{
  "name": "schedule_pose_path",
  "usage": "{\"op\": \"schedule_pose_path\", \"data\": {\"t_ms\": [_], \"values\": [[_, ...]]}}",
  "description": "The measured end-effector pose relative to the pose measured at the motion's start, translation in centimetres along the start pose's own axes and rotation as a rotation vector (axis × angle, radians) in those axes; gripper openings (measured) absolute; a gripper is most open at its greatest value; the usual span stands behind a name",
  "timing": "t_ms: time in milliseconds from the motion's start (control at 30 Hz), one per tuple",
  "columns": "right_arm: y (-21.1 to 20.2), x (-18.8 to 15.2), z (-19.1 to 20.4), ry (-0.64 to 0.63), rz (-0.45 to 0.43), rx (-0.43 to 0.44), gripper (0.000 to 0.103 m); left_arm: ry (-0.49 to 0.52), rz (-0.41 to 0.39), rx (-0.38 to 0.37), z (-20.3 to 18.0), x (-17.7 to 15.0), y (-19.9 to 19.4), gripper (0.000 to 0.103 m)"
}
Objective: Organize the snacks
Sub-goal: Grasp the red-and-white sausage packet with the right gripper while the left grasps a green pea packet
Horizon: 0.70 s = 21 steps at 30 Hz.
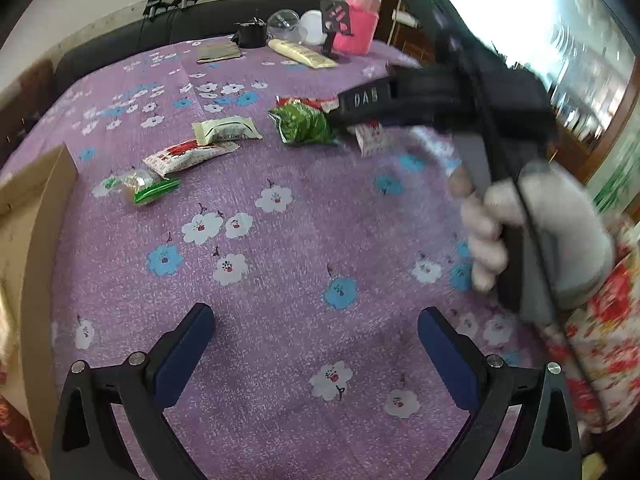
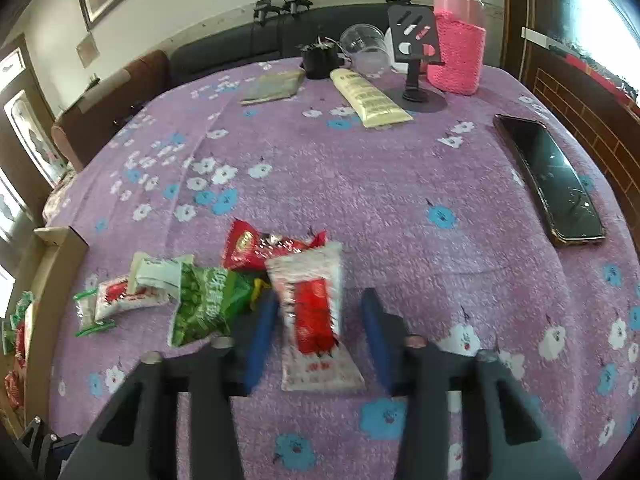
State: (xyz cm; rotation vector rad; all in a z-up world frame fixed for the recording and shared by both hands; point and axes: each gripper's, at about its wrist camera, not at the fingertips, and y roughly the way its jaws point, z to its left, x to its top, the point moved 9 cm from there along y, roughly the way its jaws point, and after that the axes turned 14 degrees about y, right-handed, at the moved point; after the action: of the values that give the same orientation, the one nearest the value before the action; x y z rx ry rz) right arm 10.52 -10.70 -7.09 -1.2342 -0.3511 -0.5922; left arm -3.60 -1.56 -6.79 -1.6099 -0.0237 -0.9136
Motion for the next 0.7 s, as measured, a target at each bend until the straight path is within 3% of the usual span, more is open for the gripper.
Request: {"op": "schedule_pose_path", "data": {"t_ms": [67,133,233,467,600,700], "values": [[-0.1,-0.1,-0.1,0.018,0.008,0.018,0.024,0.078,0.052,0.057,-0.8,-0.2,0.5,0.102],[-0.5,-0.3,-0.5,0.03,0.014,0.02,0.024,0.073,0.05,-0.009,-1.4,0.2,0.2,0.101],[-1.2,-0.6,-1.4,0.073,0.029,0.044,0.023,0.043,0.02,-0.1,-1.2,1.9,-0.4,0.085],[-3.2,1.0,-3.0,0.164,0.012,0.126,0.024,0.08,-0.059,-0.053,1.8,9.7,1.2,0.085],[-3.2,1.4,-3.6,0.193,0.02,0.14,0.024,0.195,-0.047,0.006,1.5,12.9,3.7,0.085],[-3.2,1.6,-4.0,0.208,0.022,0.143,0.024,0.271,-0.004,0.061,1.4,13.5,5.9,0.085]]}}
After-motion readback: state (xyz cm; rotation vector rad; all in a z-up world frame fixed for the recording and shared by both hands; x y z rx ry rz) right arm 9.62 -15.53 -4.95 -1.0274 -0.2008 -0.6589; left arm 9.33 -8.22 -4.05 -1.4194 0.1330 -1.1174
